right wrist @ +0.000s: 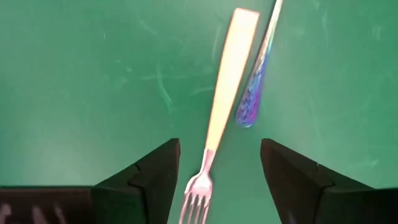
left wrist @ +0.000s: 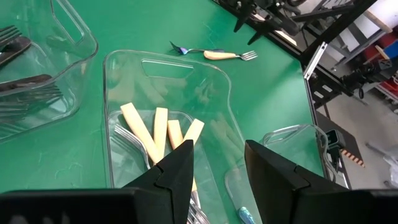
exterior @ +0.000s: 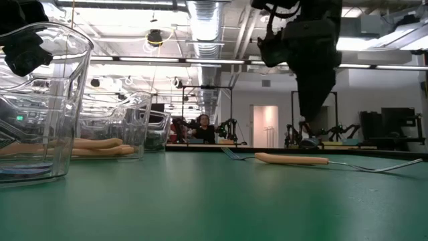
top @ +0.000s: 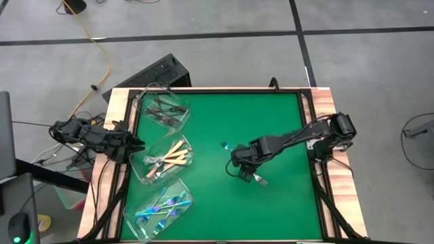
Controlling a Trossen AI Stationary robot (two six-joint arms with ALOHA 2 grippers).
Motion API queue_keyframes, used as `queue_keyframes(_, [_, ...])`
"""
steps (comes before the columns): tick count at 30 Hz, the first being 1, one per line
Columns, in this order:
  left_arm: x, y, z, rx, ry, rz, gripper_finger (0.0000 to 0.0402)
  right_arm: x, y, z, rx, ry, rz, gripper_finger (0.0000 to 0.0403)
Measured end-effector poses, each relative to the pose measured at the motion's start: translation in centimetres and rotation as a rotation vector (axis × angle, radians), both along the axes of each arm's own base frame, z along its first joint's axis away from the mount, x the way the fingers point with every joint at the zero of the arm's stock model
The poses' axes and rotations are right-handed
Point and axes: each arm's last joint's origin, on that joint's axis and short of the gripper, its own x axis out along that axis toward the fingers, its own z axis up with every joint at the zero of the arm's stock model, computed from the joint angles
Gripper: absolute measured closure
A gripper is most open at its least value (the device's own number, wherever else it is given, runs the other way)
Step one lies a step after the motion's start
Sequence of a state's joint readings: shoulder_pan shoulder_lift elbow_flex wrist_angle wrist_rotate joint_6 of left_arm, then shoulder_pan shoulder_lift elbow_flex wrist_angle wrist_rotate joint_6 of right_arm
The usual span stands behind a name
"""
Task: Sort silverware by color (type)
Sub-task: Put the orange fork into the middle transparent bin
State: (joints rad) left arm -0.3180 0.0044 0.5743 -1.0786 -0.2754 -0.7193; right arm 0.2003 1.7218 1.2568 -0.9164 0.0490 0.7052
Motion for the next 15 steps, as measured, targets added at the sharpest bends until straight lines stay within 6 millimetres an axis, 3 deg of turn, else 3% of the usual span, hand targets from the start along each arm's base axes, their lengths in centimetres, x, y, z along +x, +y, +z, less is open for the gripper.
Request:
queue_keyframes(8, [0.0,0.0,0.0,0.001,0.0,-0.004,0.0274,-1.0,2.0,-1.2,0.029,0.032,-0.066,0.0158])
queue_keyframes(15, [0.0,0.0,0.0,0.004,0.001,-0.01,0.0274,-1.6,2.3,-2.8,0.049,0.038,-0.095,0.0158])
